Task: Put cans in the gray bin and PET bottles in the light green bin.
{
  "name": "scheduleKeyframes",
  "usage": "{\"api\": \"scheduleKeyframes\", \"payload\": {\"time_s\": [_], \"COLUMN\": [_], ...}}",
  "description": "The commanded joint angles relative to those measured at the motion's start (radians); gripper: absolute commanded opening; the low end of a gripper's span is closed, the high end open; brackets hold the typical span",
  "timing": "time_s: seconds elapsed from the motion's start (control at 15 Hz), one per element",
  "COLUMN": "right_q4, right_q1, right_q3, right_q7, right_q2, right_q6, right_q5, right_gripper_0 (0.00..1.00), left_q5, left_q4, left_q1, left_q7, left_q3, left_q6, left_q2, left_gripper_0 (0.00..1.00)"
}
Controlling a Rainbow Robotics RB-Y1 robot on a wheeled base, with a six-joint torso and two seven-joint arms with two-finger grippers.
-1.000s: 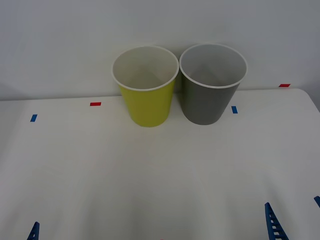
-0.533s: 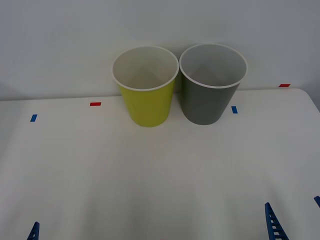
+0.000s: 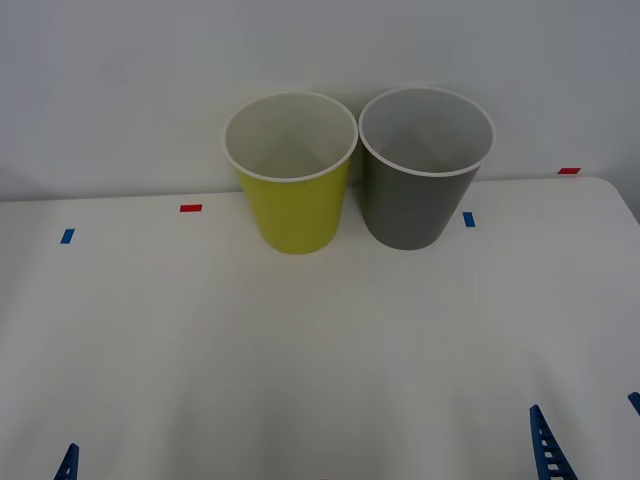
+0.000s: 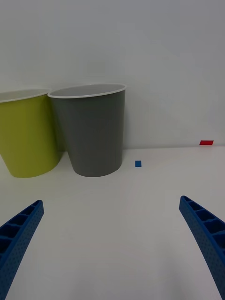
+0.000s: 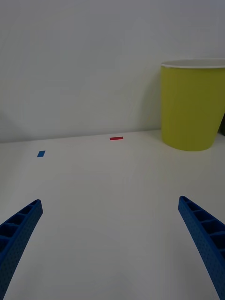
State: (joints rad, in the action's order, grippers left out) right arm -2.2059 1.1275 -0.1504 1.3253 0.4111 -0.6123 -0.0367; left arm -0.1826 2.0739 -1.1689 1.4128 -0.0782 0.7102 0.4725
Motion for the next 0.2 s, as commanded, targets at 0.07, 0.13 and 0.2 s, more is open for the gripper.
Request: {"api": "scheduleKeyframes", "payload": {"time_s": [0.07,0.13,0.2], "right_q4": [0.000,0.000,0.000], "right_q1": [0.000,0.000,0.000], "right_q3": [0.000,0.000,0.000], "right_q7": [0.000,0.000,0.000], "right_q2": [0.000,0.000,0.000], "right_q6": [0.000,0.000,0.000], "right_q5": [0.000,0.000,0.000], "right_gripper_0": [1.00,1.00,1.00], "left_q5": [0.000,0.000,0.000], "left_q4": [0.000,0.000,0.000], "left_q1": [0.000,0.000,0.000], "left_q7": [0.000,0.000,0.000], "left_q3": [0.000,0.000,0.000], "left_q6": [0.000,0.000,0.000], "left_q2": [0.000,0.000,0.000], "left_gripper_0": [1.00,1.00,1.00]}}
